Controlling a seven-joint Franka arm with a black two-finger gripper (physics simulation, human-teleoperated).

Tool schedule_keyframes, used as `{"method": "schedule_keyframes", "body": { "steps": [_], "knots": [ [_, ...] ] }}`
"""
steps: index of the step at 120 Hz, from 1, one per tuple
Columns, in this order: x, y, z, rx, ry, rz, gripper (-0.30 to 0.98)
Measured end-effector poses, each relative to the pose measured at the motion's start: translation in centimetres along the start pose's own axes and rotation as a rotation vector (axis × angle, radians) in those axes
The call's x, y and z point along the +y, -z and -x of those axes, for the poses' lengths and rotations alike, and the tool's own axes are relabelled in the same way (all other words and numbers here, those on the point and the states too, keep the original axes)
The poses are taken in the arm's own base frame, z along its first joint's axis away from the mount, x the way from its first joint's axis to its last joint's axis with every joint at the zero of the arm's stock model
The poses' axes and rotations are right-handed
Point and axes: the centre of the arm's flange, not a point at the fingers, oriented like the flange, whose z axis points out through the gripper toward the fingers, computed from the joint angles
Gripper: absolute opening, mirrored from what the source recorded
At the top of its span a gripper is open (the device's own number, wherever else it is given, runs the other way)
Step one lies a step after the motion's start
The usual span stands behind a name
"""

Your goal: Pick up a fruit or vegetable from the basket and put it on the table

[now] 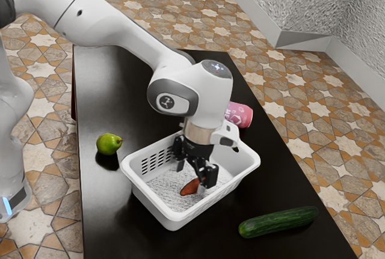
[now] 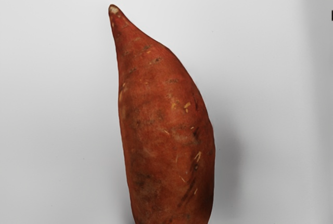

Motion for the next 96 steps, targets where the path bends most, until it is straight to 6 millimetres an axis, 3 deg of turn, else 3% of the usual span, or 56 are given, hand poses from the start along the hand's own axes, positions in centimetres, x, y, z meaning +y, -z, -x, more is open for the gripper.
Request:
{"method": "schedule_keyframes", "body": {
  "steps": [38,96],
  "knots": [
    [0.3,-1.7,-0.8,0.005,0.005,-0.003,0.62],
    [-0.1,-2.6,-1.7,0.016,0.016,-0.009,0.27]
  ]
}}
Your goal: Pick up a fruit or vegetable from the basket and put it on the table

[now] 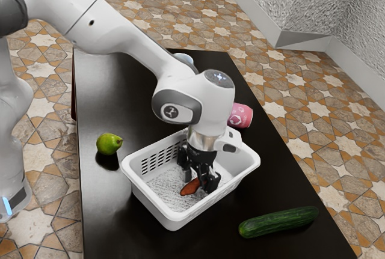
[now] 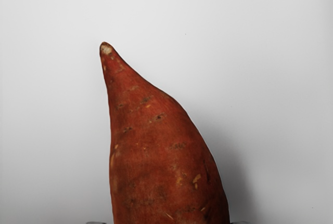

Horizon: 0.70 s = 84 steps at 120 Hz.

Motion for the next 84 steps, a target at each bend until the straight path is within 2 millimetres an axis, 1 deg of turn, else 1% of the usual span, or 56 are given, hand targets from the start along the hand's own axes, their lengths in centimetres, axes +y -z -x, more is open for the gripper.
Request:
{"method": "schedule_keyframes", "body": {
  "steps": [13,32,39,46,54,63,68,74,80,84],
  "knots": [
    [-0.1,0.0,-0.1,0.002,0.001,-0.002,0.21],
    [-0.1,0.0,-0.1,0.004,-0.004,-0.005,0.19],
    [0.0,0.2,-0.1,0.008,-0.007,-0.002,0.19],
    [0.3,0.8,-0.2,0.016,-0.010,0.006,0.18],
    [0.9,2.6,-0.5,0.038,-0.015,0.028,0.17],
    [1.7,6.7,-1.4,0.084,-0.023,0.065,0.16],
    [1.4,8.8,-2.2,0.102,-0.014,0.073,0.17],
    [-0.2,11.0,-3.4,0.117,0.013,0.073,0.16],
    [-3.0,13.1,-4.9,0.124,0.061,0.067,0.16],
    [-5.1,13.8,-5.9,0.115,0.098,0.055,0.17]
  ]
}}
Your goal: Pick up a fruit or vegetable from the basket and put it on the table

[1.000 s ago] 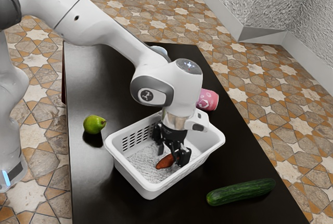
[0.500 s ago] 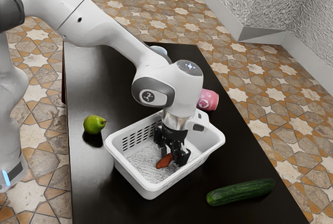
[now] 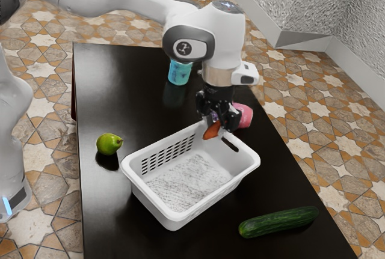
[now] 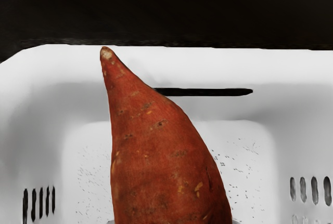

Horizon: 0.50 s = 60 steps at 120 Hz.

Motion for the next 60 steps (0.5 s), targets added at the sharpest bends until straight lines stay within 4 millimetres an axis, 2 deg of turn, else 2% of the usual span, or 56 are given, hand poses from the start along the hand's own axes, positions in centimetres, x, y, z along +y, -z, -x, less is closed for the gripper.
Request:
{"method": "schedule_keyframes", "body": {
  "steps": [15,25,45,60],
  "knots": [
    [-6.8,1.0,-3.5,-0.051,0.116,-0.069,0.15],
    [-9.9,1.2,-4.7,-0.083,0.161,-0.105,0.15],
    [-13.3,0.8,-5.8,-0.132,0.204,-0.146,0.16],
    [-14.2,0.5,-5.8,-0.156,0.206,-0.163,0.16]
  ]
}}
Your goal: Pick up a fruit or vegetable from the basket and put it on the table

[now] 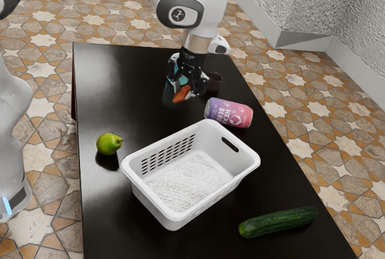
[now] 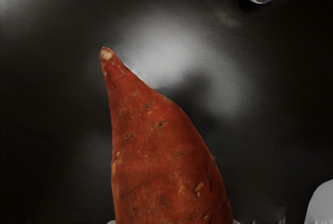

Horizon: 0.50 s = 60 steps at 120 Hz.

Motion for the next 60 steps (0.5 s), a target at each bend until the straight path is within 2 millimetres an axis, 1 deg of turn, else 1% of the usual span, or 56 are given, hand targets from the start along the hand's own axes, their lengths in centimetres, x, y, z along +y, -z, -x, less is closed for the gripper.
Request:
{"method": "schedule_keyframes", "body": {
  "steps": [6,10,21,32,44,60],
  "knots": [
    [-0.11,-0.07,0.01,-0.006,-0.003,-0.005,0.16],
    [-0.15,-0.11,0.04,-0.009,-0.005,-0.008,0.19],
    [-0.14,-0.19,0.14,-0.015,-0.013,-0.011,0.41],
    [-0.19,-0.23,0.16,-0.019,-0.017,-0.013,0.54],
    [-0.18,-0.33,0.20,-0.023,-0.021,-0.015,0.62],
    [-0.05,-0.48,0.20,-0.017,-0.033,-0.025,0.66]
  ]
}}
